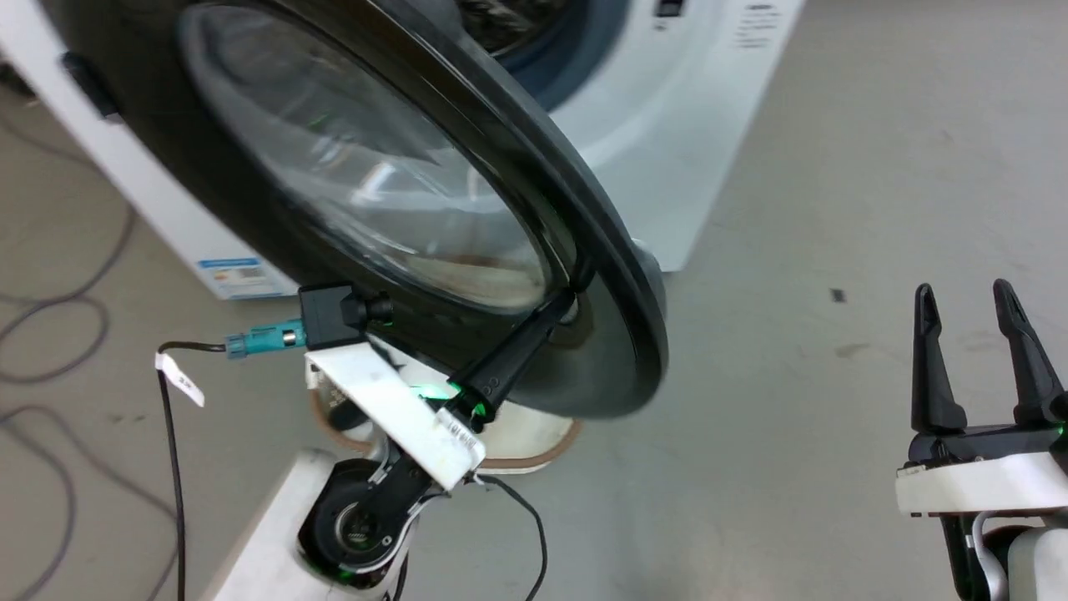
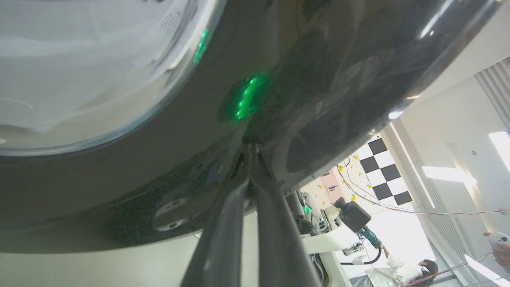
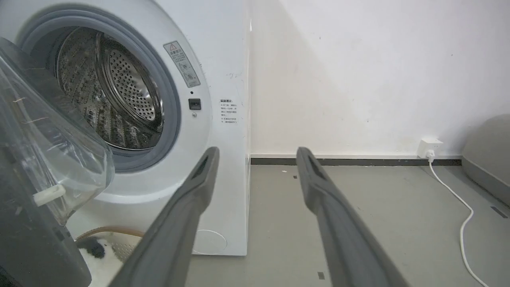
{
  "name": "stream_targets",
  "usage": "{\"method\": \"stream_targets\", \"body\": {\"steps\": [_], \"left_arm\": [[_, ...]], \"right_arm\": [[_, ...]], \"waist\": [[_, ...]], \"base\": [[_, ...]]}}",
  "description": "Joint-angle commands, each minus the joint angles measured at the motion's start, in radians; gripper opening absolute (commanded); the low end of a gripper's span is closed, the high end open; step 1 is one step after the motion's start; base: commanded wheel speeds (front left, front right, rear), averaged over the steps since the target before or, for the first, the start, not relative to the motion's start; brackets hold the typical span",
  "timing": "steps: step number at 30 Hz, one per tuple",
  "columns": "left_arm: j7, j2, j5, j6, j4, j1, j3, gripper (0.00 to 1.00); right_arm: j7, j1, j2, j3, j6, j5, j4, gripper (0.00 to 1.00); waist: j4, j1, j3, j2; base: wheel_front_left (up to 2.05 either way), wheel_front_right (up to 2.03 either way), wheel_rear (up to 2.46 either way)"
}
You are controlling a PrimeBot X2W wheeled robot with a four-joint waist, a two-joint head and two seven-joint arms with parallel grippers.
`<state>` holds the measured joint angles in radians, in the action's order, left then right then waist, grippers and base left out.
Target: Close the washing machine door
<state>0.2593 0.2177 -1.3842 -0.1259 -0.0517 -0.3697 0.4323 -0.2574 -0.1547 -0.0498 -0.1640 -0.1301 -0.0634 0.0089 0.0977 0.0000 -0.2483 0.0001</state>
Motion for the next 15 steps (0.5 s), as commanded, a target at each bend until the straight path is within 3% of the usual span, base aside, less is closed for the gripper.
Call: {"method": "stream_targets", "body": {"steps": [1,11,15], "left_arm": [[-0.017,0.000,-0.011,-0.005,0.019,-0.024,0.010,0.00],[-0.072,0.005,-0.082,-0.005,0.114,-0.067,0.073,0.00],[-0.170,0.033,-0.054,-0.005,0.075,-0.065,0.063,0.00]], "right_arm": [[-0.004,-0.008,0.000,0.003,-0.001,-0.006,-0.002,1.00],[-0.004,0.003,0.000,0.008,-0.001,-0.010,-0.001,1.00],[-0.004,0.006,0.000,0.007,-0.001,-0.012,-0.011,1.00]], "waist": [[0.031,0.0000,-0.004,-0.0001],[0.043,0.0000,0.011,-0.0001],[0.031,0.0000,0.036,-0.0001]], "base": [[0.00,0.00,0.00],[0.00,0.00,0.00],[0.00,0.00,0.00]]}}
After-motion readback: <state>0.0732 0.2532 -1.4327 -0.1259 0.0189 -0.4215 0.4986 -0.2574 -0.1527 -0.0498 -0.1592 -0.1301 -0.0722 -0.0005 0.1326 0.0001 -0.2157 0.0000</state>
